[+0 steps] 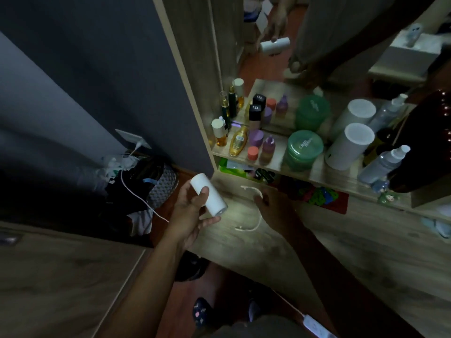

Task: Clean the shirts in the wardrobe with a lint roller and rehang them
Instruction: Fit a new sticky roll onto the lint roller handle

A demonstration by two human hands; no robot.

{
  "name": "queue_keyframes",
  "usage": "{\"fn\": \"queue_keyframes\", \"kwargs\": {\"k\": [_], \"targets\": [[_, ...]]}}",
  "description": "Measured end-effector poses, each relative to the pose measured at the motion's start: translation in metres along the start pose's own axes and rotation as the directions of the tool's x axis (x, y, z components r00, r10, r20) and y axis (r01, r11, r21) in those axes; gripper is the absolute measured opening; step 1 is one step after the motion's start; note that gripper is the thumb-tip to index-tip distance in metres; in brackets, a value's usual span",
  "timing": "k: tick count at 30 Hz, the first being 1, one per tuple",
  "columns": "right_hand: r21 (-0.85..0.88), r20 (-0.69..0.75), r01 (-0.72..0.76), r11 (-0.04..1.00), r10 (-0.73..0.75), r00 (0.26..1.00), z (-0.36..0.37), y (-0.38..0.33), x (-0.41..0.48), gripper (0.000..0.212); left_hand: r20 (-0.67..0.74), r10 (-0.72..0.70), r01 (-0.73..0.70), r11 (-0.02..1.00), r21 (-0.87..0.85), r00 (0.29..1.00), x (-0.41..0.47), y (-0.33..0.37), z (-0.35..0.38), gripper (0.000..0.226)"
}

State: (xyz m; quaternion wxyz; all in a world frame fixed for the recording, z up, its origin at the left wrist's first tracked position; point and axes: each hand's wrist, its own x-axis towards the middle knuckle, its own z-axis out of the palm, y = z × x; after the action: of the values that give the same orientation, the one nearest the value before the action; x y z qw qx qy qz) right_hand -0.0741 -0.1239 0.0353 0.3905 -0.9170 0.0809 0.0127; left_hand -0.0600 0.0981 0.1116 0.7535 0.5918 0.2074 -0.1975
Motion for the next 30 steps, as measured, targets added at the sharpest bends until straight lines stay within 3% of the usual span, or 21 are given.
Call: {"fn": "queue_keyframes", "kwargs": {"k": [3,6,12,17,30], "targets": [[0.013,0.008,0.115,0.993,-0.115,0.993,-0.018,-0.049,0.015,0.041,-0.008,0.072,-0.073,0.997,-0.033,0.997,-0.015,0.027,-0.005,0.035],[0.038,-0.036,0.3,0.953,-0.299,0.954,-0.034,-0.093,0.022,0.034,0.014,0.131,-0.13,0.99,-0.06,0.991,-0.031,0.054,-0.008,0.038],[0.102,-0.025,0.45,0.887,-0.45,0.893,-0.048,-0.15,0.034,0.034,0.046,0.235,-0.234,0.972,-0.03,0.971,-0.058,0.091,-0.01,0.042],[0.093,-0.049,0.511,0.854,-0.509,0.859,-0.053,-0.168,0.036,0.031,0.058,0.296,-0.297,0.955,0.006,0.953,-0.068,0.098,-0.014,0.043],[0.036,-0.02,0.501,0.865,-0.501,0.865,-0.052,-0.181,0.045,0.039,0.106,0.235,-0.236,0.972,-0.002,0.966,-0.072,0.106,-0.023,0.055]]}}
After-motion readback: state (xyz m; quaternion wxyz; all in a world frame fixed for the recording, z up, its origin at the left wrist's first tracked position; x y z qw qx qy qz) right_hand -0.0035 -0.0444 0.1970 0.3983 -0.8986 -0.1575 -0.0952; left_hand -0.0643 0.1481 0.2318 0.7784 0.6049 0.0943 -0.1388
